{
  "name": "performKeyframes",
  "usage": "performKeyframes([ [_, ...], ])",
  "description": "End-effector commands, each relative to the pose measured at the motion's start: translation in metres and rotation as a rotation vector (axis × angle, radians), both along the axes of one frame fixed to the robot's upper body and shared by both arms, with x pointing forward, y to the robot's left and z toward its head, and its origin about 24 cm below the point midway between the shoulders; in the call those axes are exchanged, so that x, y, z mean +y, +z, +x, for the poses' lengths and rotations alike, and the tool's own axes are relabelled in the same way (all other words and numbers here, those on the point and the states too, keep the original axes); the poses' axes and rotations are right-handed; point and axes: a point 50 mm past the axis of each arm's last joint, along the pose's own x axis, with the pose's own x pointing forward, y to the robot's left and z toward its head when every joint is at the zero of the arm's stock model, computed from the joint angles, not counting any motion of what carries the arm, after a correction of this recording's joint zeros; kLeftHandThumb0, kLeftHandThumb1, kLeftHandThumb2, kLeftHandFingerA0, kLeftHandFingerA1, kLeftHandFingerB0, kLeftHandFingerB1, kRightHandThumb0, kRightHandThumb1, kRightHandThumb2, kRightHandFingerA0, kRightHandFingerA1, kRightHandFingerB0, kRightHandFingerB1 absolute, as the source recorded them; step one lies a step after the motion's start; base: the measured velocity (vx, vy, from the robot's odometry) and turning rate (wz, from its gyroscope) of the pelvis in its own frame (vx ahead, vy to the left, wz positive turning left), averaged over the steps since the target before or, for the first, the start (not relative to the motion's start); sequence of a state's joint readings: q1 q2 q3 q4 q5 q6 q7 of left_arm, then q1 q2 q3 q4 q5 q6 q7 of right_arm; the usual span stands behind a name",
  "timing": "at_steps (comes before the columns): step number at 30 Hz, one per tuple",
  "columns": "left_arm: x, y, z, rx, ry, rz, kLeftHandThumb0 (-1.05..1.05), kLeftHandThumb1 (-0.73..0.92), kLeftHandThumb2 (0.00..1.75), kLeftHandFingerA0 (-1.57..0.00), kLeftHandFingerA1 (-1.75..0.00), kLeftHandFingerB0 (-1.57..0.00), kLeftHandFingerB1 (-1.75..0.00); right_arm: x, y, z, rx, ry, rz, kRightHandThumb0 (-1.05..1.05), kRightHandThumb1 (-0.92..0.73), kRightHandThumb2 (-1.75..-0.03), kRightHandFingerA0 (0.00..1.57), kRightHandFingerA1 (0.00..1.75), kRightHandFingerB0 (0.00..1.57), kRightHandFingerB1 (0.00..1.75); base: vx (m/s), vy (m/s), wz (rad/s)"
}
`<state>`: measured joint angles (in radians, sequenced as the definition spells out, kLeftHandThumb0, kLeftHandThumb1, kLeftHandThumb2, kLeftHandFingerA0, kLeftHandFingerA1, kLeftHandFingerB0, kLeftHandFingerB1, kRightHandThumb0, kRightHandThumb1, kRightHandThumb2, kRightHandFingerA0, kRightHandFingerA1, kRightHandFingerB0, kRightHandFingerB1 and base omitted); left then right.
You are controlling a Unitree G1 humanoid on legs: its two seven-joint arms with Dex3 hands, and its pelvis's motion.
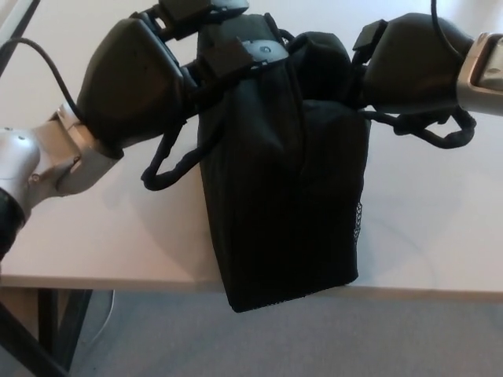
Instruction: A lunch bag is kept on the middle of the desk and the robot uses both its hands to grab the opening of the bag from the left and right and moves its hands away from each other to spread the bag open
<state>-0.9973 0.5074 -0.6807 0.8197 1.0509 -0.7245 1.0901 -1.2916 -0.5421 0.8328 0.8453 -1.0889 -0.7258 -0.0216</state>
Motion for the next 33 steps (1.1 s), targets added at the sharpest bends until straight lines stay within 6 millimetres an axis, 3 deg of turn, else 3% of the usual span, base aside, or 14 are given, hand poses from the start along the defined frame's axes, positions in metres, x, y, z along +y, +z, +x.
performKeyframes([
  [1,0.006,-0.006,-0.003,0.024,0.022,0.013,-0.13,0.49,0.54,-0.42,-0.41,-0.83,-0.53,0.000,-0.006,-0.002,0.033,-0.008,-0.046,-0.40,-0.64,-0.60,0.27,0.30,0.31,0.32,0.00,0.000,0.00],
  [3,0.008,-0.004,-0.002,0.042,0.037,0.024,-0.23,0.47,0.54,-0.52,-0.46,-0.91,-0.56,-0.003,-0.009,-0.003,0.037,-0.009,-0.034,-0.41,-0.65,-0.60,0.31,0.32,0.37,0.34,0.00,0.000,0.00],
  [4,0.012,-0.003,0.000,0.085,0.075,0.043,-0.23,0.45,0.54,-0.96,-1.21,-1.00,-0.65,-0.005,-0.013,-0.006,-0.001,0.056,-0.041,-0.37,-0.58,-0.58,0.81,1.07,0.55,0.38,0.00,0.000,0.00],
  [5,0.014,-0.003,0.002,0.117,0.094,0.052,-0.23,0.51,0.55,-1.00,-1.36,-0.95,-1.00,-0.005,-0.016,-0.008,-0.023,0.083,-0.065,-0.38,-0.60,-0.59,0.89,1.24,0.53,0.37,0.00,0.000,0.00],
  [7,0.016,-0.005,0.002,0.139,0.108,0.056,-0.22,0.47,0.60,-0.98,-1.56,-0.90,-1.29,-0.004,-0.019,-0.008,-0.029,0.085,-0.078,-0.34,-0.54,-0.56,1.03,1.40,0.60,0.40,0.00,0.000,0.00],
  [9,0.021,-0.008,0.004,0.167,0.150,0.049,-0.14,0.44,0.66,-0.87,-1.63,-0.81,-1.49,-0.003,-0.022,-0.008,-0.027,0.085,-0.056,-0.31,-0.52,-0.58,0.96,1.41,0.42,0.35,0.00,0.000,0.00],
  [14,0.018,-0.012,0.003,0.175,0.154,0.034,-0.11,0.50,0.65,-0.90,-1.75,-0.65,-1.56,-0.003,-0.022,-0.007,-0.025,0.104,-0.024,-0.30,-0.52,-0.58,0.88,1.42,0.44,0.36,0.00,0.000,0.00],
  [16,0.015,-0.014,0.002,0.179,0.152,0.032,-0.11,0.45,0.75,-0.77,-1.75,-0.63,-1.72,-0.002,-0.022,-0.007,-0.032,0.111,-0.021,-0.30,-0.51,-0.58,0.86,1.44,0.74,0.50,0.00,0.000,0.00],
  [17,0.015,-0.015,0.001,0.186,0.146,0.023,-0.10,0.45,0.77,-0.77,-1.75,-0.62,-1.73,-0.002,-0.022,-0.008,-0.028,0.112,-0.014,-0.25,-0.51,-0.57,0.86,1.37,0.51,0.38,0.00,0.000,0.00],
  [20,0.014,-0.017,0.000,0.208,0.136,0.009,-0.10,0.46,0.78,-0.77,-1.75,-0.62,-1.72,-0.002,-0.023,-0.009,-0.027,0.116,-0.014,-0.25,-0.51,-0.57,0.85,1.40,0.48,0.36,0.00,0.000,0.00],
  [24,0.019,-0.018,-0.001,0.222,0.149,0.040,-0.14,0.49,0.69,-0.80,-1.73,-0.70,-1.63,-0.005,-0.015,-0.007,-0.084,0.117,0.000,-0.34,-0.51,-0.58,0.86,1.55,0.81,0.67,0.00,0.000,0.00],
  [26,0.022,-0.020,-0.003,0.235,0.152,0.041,-0.19,0.53,0.62,-0.81,-1.73,-0.71,-1.63,-0.008,-0.011,-0.006,-0.112,0.108,0.021,-0.32,-0.49,-0.57,0.86,1.54,0.86,0.61,0.00,0.000,0.00],
  [29,0.034,-0.031,-0.008,0.258,0.149,-0.012,-0.04,0.35,0.84,-0.97,-1.54,-0.89,-1.37,-0.020,0.003,-0.007,-0.104,0.066,0.211,-0.35,-0.46,-0.57,0.89,1.55,0.91,0.54,0.00,0.000,0.00],
  [33,0.057,-0.050,-0.018,0.329,0.185,-0.124,-0.02,0.42,0.90,-0.88,-1.64,-0.81,-1.49,-0.038,0.021,-0.012,-0.089,-0.021,0.496,-0.33,-0.45,-0.56,0.94,1.54,0.89,0.52,0.00,0.000,0.00],
])
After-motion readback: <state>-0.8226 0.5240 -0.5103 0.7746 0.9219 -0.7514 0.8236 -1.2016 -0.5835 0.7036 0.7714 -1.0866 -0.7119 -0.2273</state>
